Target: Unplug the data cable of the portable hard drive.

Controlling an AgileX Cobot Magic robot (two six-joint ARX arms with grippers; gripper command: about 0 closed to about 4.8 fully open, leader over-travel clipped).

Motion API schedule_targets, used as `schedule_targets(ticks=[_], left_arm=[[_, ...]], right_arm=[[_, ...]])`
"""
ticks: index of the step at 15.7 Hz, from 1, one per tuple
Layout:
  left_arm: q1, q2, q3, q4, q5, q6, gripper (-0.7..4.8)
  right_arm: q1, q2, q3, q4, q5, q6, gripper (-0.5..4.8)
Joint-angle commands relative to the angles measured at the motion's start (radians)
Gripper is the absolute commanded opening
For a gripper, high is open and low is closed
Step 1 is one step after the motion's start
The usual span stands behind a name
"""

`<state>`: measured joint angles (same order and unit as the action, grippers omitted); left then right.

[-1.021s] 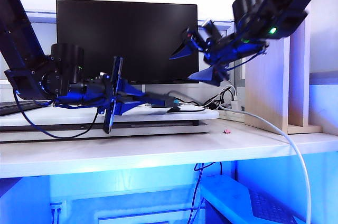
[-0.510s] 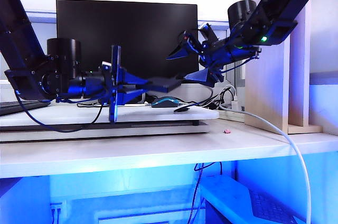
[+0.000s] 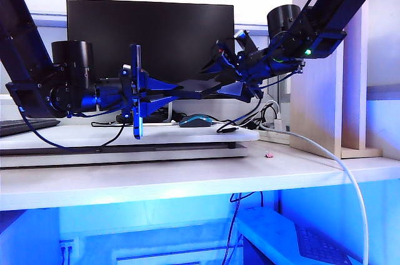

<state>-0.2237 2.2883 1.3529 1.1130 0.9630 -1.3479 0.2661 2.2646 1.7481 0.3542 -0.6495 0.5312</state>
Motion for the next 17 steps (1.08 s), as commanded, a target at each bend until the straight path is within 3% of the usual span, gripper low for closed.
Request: schedule_targets(ticks=[1, 2, 3, 7, 9, 13, 14, 17], left_arm=[[0.000, -0.005, 0.005, 0.034, 0.010, 0.001, -0.05], [0.000, -0.005, 0.005, 0.034, 0.010, 0.002, -0.05], [0.000, -0.005, 0.005, 0.034, 0.011, 0.001, -0.05], [0.000, -0.005, 0.005, 0.037, 0.027, 0.001, -0.05], [0.000, -0.005, 0.005, 0.038, 0.027, 0.001, -0.05], [0.000, -0.005, 0.005, 0.040, 0.026, 0.001, -0.05], [0.000, -0.005, 0.005, 0.042, 0.027, 0.001, -0.05], [0.000, -0.005, 0.008, 0.050, 0.049, 0.001, -0.05]], right_arm=[[0.002, -0.008, 0.006, 0.027, 0.001, 0.001, 2.97], [0.002, -0.008, 0.006, 0.054, 0.000, 0.001, 1.98], [0.002, -0.008, 0.012, 0.068, 0.000, 0.001, 1.66], [0.002, -0.008, 0.027, 0.068, 0.004, 0.001, 1.65], [0.002, -0.008, 0.027, 0.068, 0.002, 0.001, 0.81], [0.004, -0.008, 0.027, 0.069, 0.000, 0.001, 0.68], [0.005, -0.005, 0.027, 0.070, 0.000, 0.001, -0.11], [0.005, 0.012, 0.027, 0.083, -0.008, 0.033, -0.05]])
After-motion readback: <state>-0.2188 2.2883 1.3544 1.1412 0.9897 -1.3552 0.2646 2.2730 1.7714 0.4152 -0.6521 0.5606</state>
